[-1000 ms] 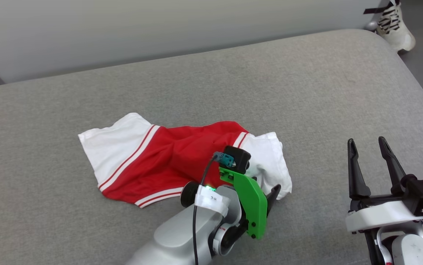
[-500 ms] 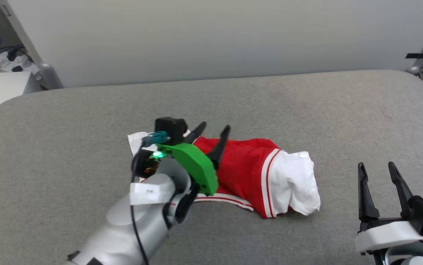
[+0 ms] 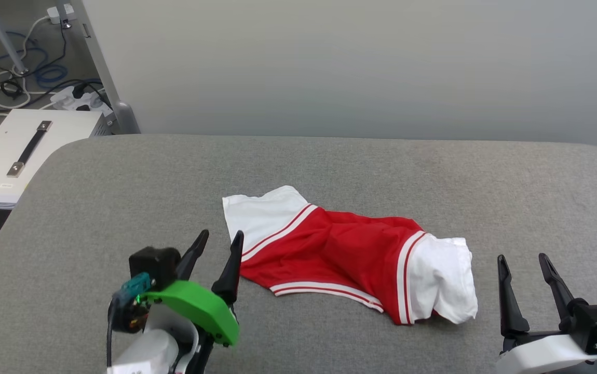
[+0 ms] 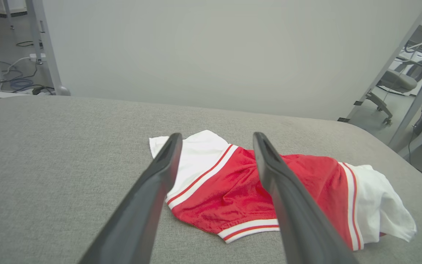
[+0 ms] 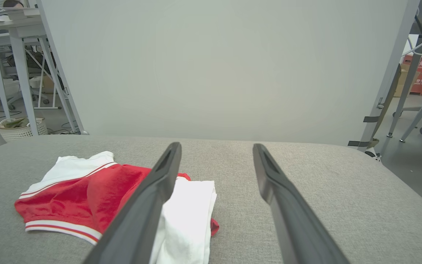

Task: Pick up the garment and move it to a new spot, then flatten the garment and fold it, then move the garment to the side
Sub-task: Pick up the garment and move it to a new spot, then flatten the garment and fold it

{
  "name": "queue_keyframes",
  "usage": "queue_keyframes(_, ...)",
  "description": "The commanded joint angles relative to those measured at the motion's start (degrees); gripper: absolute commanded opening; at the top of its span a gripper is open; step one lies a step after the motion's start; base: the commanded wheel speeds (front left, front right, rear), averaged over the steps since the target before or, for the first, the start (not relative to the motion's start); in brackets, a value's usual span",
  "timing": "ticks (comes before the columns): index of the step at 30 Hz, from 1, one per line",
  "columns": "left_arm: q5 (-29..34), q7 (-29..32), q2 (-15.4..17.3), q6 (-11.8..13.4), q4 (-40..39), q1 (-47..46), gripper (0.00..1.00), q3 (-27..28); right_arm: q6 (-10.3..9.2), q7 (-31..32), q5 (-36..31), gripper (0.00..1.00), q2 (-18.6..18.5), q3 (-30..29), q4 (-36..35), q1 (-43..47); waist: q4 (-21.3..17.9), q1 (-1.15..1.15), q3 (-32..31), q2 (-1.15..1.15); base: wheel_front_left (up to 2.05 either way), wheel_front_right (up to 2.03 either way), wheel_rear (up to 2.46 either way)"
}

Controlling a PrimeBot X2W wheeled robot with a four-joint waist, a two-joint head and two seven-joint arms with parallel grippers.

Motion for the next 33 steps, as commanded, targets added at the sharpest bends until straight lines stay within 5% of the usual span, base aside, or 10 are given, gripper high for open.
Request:
queue_keyframes(1,1.4,-0.3,-0.6,0.4,-1.5,2.8,1.00,1.6,-0.04,0.1,0.4,1.00,-0.1,0.2,-0.1,0.7,0.1,0.00,-0.1,0.00,0.00,0.00,0.00)
queue_keyframes(8,6.4,-0.3,-3.3,0.7,-5.7,11.0,1.00,7.3,-0.04,0.0,0.9,1.00,-0.1,0.8,0.1,0.9,-0.1,0.00,-0.1,0.00,0.00,0.00,0.00)
queue_keyframes(18,8.0,1.5,-4.6,1.0,-5.4,11.6,1.00,8.3,-0.04,0.0,0.6,1.00,-0.1,1.7,0.0,0.6,-1.5,0.00,0.9,0.00,0.00,0.00,0.00)
queue_keyframes(30,5.0,26.1,-4.1,9.0,-3.3,3.7,1.00,5.4,-0.04,1.0,-0.6,1.00,-0.1,3.3,-1.7,-1.8,-5.5,0.00,7.9,0.00,0.00,0.00,0.00)
queue_keyframes(33,4.8,28.4,-4.3,9.9,-1.7,1.3,1.00,5.6,-0.04,1.0,-0.7,1.00,-0.1,3.9,-1.6,-2.7,-6.6,0.00,9.6,0.00,0.00,0.00,0.00)
